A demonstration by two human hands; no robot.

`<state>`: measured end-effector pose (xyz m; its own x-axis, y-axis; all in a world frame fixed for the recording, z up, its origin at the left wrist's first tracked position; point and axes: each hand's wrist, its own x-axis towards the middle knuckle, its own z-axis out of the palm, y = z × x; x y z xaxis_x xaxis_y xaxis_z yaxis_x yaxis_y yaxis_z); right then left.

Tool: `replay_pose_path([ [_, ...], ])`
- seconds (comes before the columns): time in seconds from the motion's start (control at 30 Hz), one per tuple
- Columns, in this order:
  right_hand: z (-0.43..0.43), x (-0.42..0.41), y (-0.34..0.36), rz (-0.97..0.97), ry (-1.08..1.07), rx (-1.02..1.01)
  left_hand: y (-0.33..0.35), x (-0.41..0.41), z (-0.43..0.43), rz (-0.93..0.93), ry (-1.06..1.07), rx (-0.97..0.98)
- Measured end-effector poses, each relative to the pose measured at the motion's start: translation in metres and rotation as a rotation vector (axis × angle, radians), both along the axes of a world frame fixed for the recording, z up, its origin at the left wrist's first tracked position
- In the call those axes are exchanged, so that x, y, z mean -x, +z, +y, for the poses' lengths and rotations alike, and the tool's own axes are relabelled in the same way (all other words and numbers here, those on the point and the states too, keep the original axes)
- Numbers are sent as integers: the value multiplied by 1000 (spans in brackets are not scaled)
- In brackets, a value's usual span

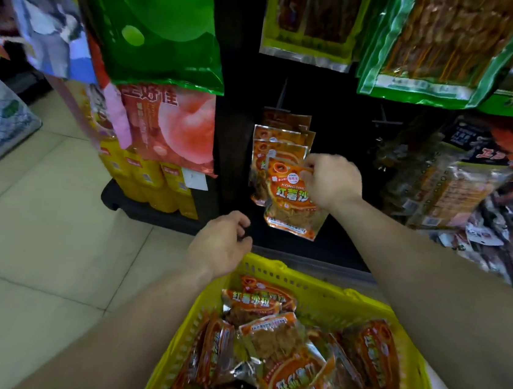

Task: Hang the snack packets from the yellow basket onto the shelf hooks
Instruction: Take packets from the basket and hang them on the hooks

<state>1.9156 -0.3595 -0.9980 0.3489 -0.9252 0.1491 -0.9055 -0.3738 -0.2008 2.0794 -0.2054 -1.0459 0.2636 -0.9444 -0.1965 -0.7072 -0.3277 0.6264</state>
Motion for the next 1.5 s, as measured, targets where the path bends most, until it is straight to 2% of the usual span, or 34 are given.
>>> replay_pose_path([
  [0.13, -51, -33, -33, 37, 38, -29, -45, -11, -34, -8, 21, -54],
  [0.33, -104, -57, -87, 76, 114, -193, -101, 3, -86, -10, -35, -167],
  [0.4, -108, -59, -101, 31, 140, -193, -117, 10, -100, 16, -31, -184],
  [0.53, -114, -59, -109, -58, 160, -113, -136, 13, -124, 33, 8, -150],
  [0.63, -116, -54, -109, -75, 168, -100, -146, 13, -138, 42, -1, -184],
  [0.7, -111, -42, -111, -86, 137, -23, -152, 15, -145, 45, -10, -212],
  [0.8, -92, -7, -124, -283, 36, 134, -157, 15, -149, 58, 6, -206],
  [0.83, -84, 5, -133, -328, 26, 116, -159, 15, -149, 56, 9, -195],
  [0.9, -70, 23, -158, -324, 74, -87, -161, 12, -148, 52, 24, -170],
  [1.0, -57, 28, -195, -207, 227, -460, -165, 7, -145, 76, 57, -128],
  [1.07, -54, 18, -213, -73, 288, -568, -167, 4, -147, 106, 53, -132],
  [1.17, -56, 0, -226, -9, 282, -657, -169, -2, -156, 124, 41, -166],
  [1.5, -60, -14, -218, -26, 188, -612, -163, -8, -170, 105, 37, -207],
])
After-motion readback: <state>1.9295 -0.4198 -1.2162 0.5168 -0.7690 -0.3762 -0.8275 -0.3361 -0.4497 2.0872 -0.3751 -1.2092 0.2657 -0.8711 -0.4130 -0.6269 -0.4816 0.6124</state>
